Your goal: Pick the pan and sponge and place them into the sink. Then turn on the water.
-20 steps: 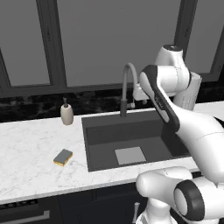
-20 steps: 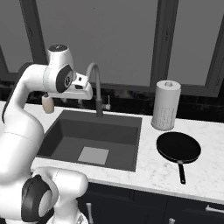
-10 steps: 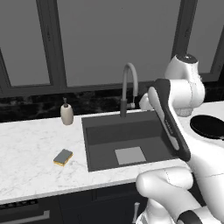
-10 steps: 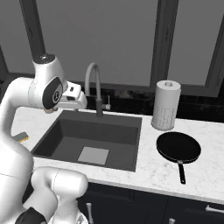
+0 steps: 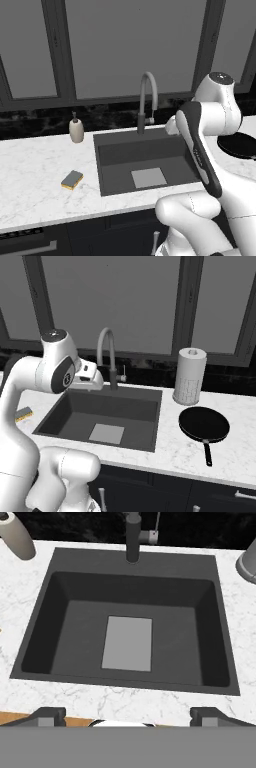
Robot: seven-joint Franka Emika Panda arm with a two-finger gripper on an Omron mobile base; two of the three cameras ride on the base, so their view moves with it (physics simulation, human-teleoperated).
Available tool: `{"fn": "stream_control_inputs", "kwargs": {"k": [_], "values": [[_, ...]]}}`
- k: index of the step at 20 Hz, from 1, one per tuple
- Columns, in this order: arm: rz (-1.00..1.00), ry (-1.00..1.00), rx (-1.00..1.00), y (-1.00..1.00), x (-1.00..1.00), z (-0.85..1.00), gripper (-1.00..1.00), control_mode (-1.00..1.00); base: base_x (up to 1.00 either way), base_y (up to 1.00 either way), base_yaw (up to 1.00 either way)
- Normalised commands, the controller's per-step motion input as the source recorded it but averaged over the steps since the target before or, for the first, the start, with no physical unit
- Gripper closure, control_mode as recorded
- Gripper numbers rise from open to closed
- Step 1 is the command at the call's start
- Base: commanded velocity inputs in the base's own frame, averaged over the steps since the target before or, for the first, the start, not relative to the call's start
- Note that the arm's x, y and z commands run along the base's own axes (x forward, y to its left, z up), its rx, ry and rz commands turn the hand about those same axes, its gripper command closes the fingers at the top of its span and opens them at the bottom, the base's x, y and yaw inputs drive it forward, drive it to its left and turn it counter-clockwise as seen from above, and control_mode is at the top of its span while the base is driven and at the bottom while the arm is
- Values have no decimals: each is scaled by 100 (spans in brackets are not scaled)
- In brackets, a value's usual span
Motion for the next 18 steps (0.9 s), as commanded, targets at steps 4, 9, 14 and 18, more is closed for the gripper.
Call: {"fn": "stream_control_inputs", "kwargs": {"k": [4, 9, 14, 18], "values": [[0, 0, 0, -48, 0, -26, -100, -100, 0, 0, 0], [0, 0, 0, -71, 0, -34, -100, -100, 0, 0, 0], [0, 0, -1, -57, 3, -38, -100, -100, 0, 0, 0], [0, 4, -6, -43, 7, -31, -100, -100, 0, 0, 0]]}}
